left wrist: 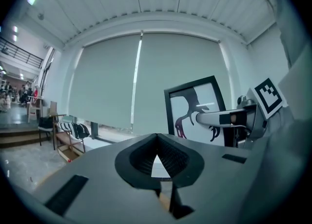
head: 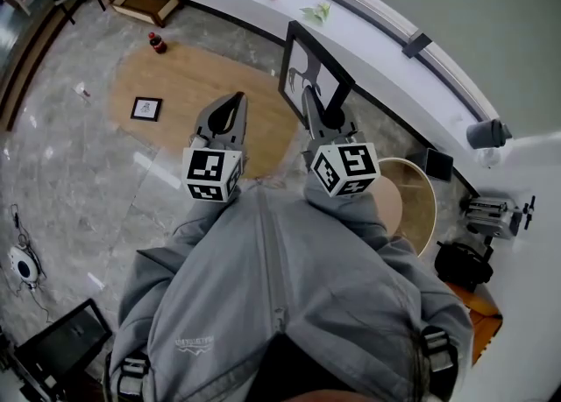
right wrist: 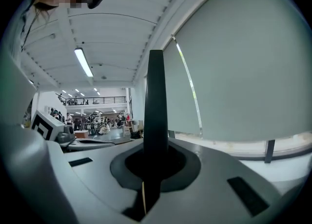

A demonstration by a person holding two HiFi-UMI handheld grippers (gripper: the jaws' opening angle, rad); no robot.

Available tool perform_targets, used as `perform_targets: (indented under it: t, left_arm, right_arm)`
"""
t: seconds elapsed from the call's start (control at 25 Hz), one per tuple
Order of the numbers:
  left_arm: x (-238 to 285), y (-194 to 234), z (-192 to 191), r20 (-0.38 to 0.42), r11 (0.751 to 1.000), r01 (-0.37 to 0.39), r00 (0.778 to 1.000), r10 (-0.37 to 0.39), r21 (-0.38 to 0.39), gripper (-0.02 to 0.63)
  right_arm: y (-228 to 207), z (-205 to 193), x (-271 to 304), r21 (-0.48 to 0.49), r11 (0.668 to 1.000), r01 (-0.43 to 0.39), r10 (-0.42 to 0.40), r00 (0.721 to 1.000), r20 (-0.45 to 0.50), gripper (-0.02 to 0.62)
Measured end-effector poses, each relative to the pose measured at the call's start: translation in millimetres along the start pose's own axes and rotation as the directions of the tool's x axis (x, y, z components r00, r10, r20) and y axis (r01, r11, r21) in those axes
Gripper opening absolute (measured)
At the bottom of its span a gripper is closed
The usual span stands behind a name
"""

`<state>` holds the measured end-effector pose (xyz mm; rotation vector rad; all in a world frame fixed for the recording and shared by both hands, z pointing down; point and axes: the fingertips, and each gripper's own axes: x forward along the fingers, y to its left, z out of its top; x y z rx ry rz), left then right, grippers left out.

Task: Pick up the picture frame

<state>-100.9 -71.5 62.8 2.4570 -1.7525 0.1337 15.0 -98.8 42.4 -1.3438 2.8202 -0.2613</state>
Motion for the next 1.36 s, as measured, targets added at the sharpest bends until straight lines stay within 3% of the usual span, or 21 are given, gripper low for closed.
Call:
perform_targets:
  t: [0.32,1.36]
  left_arm:
    - [-13.9,-7.2,27.3,0.074,1.000,-0.026,0.997,0.025,0.014,0.018]
    - [-21.7,-10.5,12.9,0.082,1.000,-0.003,0.997,0.001,0.022,0.018]
  right_arm:
    - [15.4,27.2,-5.2,-0.117,0.993,0.016,-0.007,0.997,0.079,0.037]
    - [30.3,4.0,-10.0,-0.082,0.997,-0.010,0.014,0.998,0.054,0.037]
